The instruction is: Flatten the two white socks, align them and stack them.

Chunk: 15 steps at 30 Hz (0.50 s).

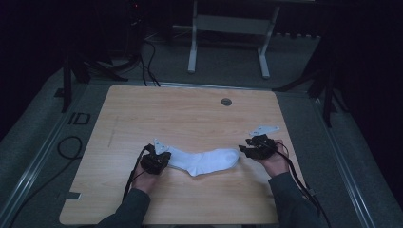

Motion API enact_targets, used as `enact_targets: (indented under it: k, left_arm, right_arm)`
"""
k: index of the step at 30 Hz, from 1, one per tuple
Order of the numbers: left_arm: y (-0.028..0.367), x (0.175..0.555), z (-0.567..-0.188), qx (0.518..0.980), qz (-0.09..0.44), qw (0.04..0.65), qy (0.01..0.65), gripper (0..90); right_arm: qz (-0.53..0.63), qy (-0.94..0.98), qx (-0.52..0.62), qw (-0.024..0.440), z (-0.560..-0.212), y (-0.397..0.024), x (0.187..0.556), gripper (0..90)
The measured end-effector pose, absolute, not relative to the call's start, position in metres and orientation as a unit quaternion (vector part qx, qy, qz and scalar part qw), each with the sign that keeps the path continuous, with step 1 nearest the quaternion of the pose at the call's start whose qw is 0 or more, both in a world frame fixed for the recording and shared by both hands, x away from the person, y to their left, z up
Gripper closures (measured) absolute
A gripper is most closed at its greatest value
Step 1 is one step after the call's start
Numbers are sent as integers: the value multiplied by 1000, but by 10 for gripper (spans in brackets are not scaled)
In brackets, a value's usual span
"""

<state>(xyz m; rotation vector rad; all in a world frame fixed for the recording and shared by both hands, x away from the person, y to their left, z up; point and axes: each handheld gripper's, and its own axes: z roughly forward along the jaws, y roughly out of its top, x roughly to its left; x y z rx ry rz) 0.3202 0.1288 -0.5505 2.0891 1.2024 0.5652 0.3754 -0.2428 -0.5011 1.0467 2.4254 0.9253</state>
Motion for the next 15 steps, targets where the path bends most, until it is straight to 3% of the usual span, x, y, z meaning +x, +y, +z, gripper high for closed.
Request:
enact_targets:
  k: [15]
  left_arm:
    - [142, 327, -541, 787, 197, 361, 461, 842]
  right_arm:
    - [327, 850, 375, 170, -503, -244, 376, 546]
